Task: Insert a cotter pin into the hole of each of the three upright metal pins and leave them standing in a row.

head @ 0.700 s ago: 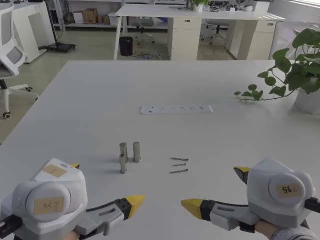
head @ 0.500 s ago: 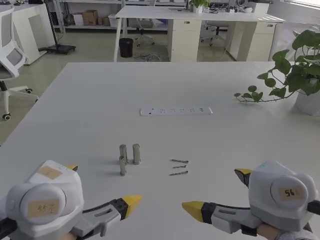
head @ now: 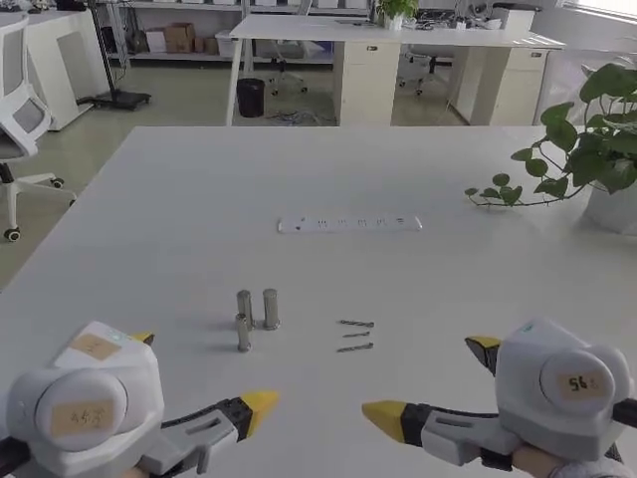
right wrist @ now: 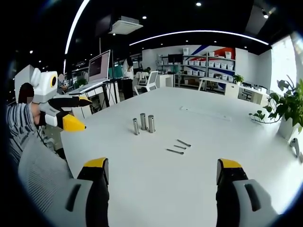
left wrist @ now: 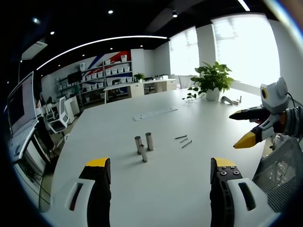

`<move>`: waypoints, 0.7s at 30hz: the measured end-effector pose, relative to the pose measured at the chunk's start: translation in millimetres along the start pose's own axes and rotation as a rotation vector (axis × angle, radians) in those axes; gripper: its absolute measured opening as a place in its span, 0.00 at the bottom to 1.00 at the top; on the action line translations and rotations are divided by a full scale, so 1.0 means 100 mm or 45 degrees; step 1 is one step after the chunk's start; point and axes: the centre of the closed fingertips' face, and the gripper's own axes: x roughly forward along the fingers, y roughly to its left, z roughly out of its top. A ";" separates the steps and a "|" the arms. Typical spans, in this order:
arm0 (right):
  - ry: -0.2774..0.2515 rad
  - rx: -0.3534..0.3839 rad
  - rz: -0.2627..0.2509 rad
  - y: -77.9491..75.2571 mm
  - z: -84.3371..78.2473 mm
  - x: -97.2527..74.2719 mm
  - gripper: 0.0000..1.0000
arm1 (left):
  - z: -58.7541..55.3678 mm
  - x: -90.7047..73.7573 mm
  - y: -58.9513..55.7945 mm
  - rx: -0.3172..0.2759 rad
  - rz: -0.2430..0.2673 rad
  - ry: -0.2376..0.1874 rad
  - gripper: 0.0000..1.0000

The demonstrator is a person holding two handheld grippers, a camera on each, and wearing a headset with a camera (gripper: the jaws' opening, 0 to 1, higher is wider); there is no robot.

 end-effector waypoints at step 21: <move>-0.023 0.010 0.000 0.01 0.07 0.01 0.93 | -0.01 -0.03 0.03 -0.025 0.010 -0.012 0.82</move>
